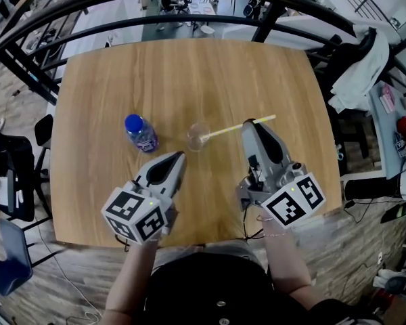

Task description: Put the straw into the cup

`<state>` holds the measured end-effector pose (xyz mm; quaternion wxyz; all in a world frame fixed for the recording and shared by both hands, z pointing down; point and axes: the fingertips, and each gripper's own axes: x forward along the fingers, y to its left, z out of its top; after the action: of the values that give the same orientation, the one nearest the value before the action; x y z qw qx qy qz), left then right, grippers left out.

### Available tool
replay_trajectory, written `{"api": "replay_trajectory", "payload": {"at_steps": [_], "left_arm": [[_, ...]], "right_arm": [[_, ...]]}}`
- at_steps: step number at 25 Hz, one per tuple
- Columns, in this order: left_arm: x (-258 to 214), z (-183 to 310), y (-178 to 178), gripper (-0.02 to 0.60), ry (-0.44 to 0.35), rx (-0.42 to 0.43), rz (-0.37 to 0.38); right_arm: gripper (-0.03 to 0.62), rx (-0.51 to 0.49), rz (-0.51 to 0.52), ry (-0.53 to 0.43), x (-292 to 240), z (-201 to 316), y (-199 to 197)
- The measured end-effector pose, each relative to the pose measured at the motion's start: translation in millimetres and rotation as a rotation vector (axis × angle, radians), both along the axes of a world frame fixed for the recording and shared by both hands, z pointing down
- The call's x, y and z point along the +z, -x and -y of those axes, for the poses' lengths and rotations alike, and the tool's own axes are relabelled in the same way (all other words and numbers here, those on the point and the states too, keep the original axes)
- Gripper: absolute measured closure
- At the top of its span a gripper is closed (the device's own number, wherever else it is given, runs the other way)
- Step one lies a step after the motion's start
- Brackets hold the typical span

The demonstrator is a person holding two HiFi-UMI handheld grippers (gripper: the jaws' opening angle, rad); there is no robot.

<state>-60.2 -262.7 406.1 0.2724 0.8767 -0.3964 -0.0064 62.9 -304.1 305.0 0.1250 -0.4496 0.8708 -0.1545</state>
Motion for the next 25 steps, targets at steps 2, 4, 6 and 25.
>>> {"api": "replay_trajectory", "payload": {"at_steps": [2, 4, 6, 25], "left_arm": [[3.6, 5.2, -1.2, 0.565, 0.005, 0.001, 0.001], [7.9, 10.9, -1.4, 0.565, 0.014, -0.003, -0.001], [12.5, 16.2, -0.9, 0.565, 0.027, -0.008, -0.006], [60.9, 36.5, -6.5, 0.565, 0.124, 0.043, -0.006]], "right_arm": [[0.574, 0.002, -0.004, 0.000, 3.5, 7.3, -0.3], [0.574, 0.000, -0.010, 0.011, 9.9, 14.4, 1.0], [0.574, 0.000, -0.021, 0.027, 17.3, 21.0, 3.2], [0.572, -0.025, -0.122, 0.192, 104.8, 53.4, 34.3]]}}
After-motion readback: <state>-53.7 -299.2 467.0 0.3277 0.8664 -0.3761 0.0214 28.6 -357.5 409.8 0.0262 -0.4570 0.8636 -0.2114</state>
